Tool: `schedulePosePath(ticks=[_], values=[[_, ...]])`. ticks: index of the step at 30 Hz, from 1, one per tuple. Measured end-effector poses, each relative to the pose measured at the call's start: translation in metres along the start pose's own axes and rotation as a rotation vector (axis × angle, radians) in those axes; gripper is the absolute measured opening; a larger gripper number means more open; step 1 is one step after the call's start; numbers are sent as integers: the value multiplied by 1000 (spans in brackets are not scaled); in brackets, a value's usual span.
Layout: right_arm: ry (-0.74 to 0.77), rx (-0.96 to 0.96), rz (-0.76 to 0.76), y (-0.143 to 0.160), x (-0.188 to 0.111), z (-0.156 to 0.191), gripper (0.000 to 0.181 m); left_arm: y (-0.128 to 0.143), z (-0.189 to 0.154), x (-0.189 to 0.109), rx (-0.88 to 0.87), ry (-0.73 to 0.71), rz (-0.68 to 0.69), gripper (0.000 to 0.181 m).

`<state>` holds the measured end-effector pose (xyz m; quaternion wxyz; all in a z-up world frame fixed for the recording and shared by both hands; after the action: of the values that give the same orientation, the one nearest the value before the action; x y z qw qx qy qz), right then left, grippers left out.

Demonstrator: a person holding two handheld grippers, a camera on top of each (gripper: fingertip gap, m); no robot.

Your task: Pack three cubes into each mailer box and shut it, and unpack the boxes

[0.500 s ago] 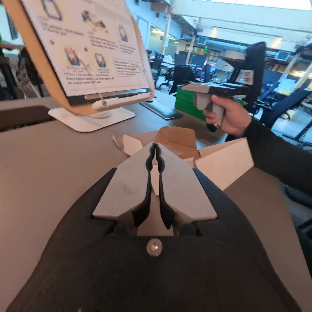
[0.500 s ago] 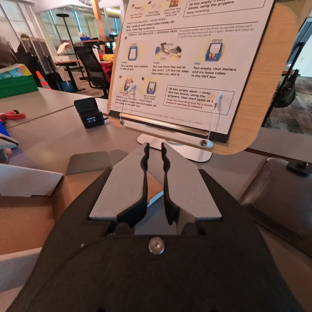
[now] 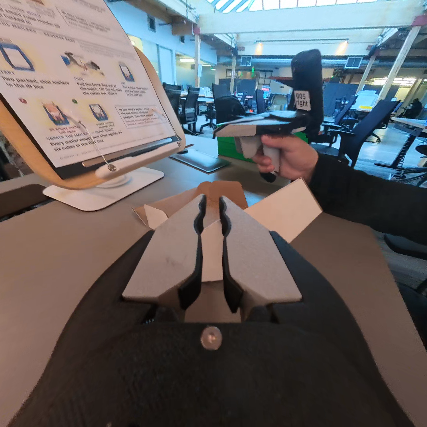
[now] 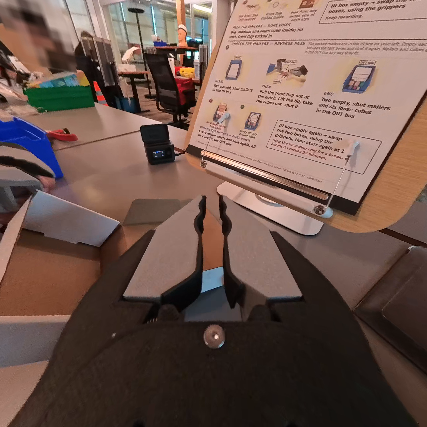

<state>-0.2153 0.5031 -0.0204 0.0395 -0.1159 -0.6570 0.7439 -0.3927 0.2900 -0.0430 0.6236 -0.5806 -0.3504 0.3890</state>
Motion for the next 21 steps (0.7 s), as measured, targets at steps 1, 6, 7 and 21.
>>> schedulePosePath(ticks=[1, 6, 7, 21], values=[[0, -2, 4, 1, 1, 1, 9, -1, -1, 0, 3, -5, -11, 10], [-11, -12, 19, 3, 3, 6, 8, -6, -15, 4, 1, 99, -56, 9], [-17, -17, 22, 3, 4, 7, 8, -5, -20, 5, 17, 144, -39, 6], [-647, -1, 108, 8, -8, 81, 6, 50, -77, 21, 129, 561, 438, 0]])
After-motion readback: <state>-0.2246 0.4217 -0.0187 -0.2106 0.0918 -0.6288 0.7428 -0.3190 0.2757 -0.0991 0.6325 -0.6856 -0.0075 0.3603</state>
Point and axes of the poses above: each gripper's, where its closed fingertips meet, x out along the fingers, y out of its underside, z = x × y across the jaws, the point moved 7 cm from there along -x, back along the fingers, and after that the axes turned 8 degrees about x, right-handed, at the moved point
